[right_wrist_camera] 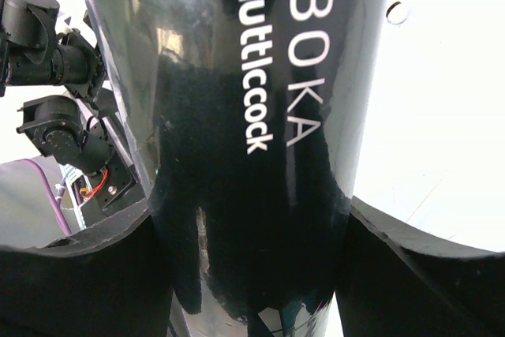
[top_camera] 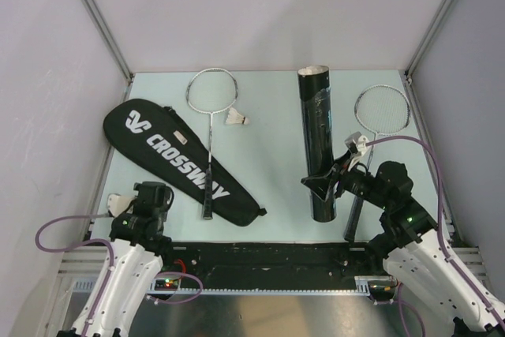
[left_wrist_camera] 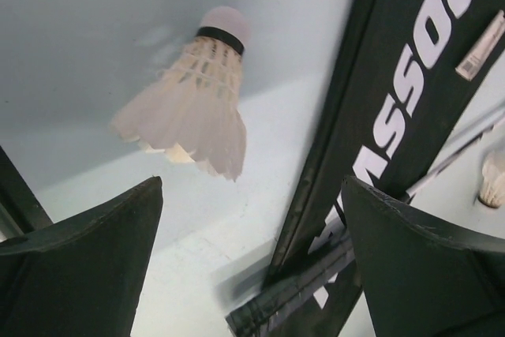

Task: Pack up the badminton gear

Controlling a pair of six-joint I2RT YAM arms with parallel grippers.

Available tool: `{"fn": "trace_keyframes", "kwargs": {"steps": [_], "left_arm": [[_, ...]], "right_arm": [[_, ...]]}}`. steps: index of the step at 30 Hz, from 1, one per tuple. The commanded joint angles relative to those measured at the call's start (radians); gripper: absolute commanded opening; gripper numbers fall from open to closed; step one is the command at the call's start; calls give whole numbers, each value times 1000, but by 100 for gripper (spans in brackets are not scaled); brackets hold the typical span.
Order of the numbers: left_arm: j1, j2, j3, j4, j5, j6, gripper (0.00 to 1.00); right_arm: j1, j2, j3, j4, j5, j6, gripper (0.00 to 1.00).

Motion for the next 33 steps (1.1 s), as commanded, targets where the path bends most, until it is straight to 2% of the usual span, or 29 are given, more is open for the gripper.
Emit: {"fn": "trace_keyframes", "kwargs": {"steps": [1,6,16,20,27,29,33], "left_arm": [[-6,12,-28,0,-135,-122,95],[-5,52,-19,59,-233,-138,88],[-5,136,-40,160,-307,-135,60],[-5,140,-38,172,-319,-132,45],[-5,102,-48,185,-326,-92,5],[-4,92,-28,186,-328,-55,1],[-5,82,34,186,-329,62,0]], "right_arm": [[-3,-3,13,119,-14,7,35],[-3,4,13,132,-22,14,35],[-3,15,13,159,-32,25,35],[-4,24,14,165,-36,25,35],[-5,30,13,156,-33,24,34],[-5,38,13,148,-33,23,34],[-4,53,-4,154,-30,29,34]]}}
